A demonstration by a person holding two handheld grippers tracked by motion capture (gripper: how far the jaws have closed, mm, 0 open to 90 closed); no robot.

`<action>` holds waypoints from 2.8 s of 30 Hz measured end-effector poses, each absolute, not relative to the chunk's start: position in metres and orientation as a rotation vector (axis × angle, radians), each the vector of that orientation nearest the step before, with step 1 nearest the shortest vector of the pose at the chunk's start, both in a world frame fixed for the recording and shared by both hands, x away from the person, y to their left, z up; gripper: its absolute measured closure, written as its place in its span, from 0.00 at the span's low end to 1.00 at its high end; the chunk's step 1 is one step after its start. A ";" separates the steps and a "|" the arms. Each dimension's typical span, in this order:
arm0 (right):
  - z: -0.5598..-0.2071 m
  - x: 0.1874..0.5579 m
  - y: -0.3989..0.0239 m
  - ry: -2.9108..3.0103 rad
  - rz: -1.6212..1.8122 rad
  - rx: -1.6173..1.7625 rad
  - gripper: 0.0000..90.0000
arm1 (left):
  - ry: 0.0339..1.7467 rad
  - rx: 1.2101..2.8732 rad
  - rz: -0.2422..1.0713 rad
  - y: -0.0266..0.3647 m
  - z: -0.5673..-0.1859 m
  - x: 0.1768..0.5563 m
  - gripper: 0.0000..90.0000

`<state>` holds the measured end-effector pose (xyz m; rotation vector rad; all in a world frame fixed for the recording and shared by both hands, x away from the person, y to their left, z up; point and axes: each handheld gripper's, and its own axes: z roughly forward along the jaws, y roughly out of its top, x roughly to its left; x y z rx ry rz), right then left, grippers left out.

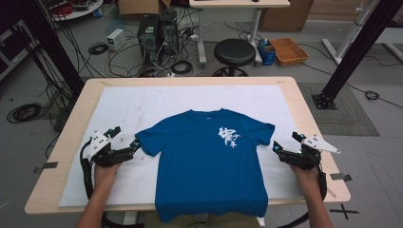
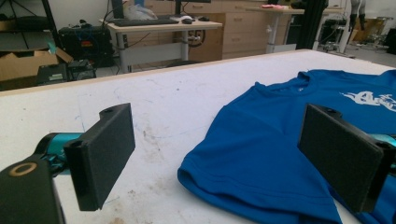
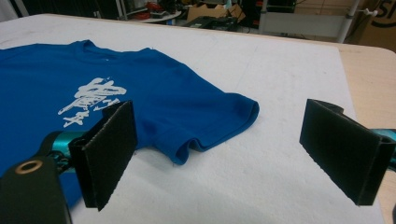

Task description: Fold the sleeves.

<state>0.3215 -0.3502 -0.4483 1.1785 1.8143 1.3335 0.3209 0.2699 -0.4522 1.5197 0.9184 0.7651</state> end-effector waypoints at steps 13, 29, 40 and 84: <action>-0.448 0.322 -0.350 1.810 1.334 1.180 0.12 | 0.922 1.519 0.770 0.268 -0.452 0.321 0.12; -0.448 0.328 -0.353 1.797 1.324 1.291 0.12 | 0.965 1.539 0.792 0.266 -0.451 0.323 0.12; -0.443 0.355 -0.347 1.832 1.199 1.545 0.21 | 0.993 1.521 0.783 0.268 -0.451 0.323 0.12; -0.395 0.384 -0.202 2.098 1.370 1.116 0.79 | 1.023 1.524 0.777 0.268 -0.451 0.321 0.12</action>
